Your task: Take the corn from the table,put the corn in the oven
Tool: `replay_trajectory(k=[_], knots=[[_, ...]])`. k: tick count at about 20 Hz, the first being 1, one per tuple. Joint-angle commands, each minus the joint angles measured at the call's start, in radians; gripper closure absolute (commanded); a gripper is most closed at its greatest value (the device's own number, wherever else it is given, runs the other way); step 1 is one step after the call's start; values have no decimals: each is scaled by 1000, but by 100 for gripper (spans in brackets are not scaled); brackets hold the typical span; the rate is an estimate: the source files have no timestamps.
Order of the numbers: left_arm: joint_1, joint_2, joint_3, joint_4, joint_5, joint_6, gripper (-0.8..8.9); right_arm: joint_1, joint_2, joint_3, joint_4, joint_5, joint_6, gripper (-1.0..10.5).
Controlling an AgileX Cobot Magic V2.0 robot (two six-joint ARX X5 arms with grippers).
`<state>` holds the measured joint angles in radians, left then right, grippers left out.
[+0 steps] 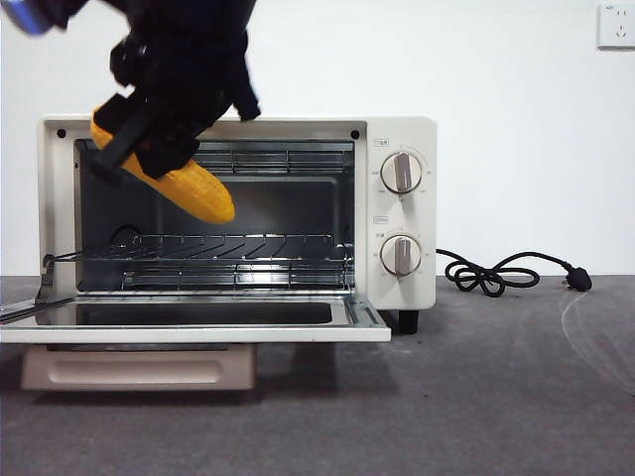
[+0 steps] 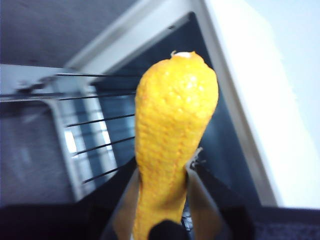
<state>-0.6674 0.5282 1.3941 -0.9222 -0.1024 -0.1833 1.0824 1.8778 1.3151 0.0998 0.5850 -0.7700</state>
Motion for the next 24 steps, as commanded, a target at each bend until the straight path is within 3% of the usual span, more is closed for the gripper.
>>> replay_trajectory(k=[1,11,19,24], knots=[[-2,-3,1,-5,-3,12,819,3,44,12,62,54,-34,959],[-2,-3,1,-5,-3,13,819,-31,122,24,118,132,-77,959],[-2,-3,1,-5,-3,23,819,-70,128,24,100,129,-75,927],[-2,-3,1,-6,-3,23,819,-77,128,24,31,83,-40,703]])
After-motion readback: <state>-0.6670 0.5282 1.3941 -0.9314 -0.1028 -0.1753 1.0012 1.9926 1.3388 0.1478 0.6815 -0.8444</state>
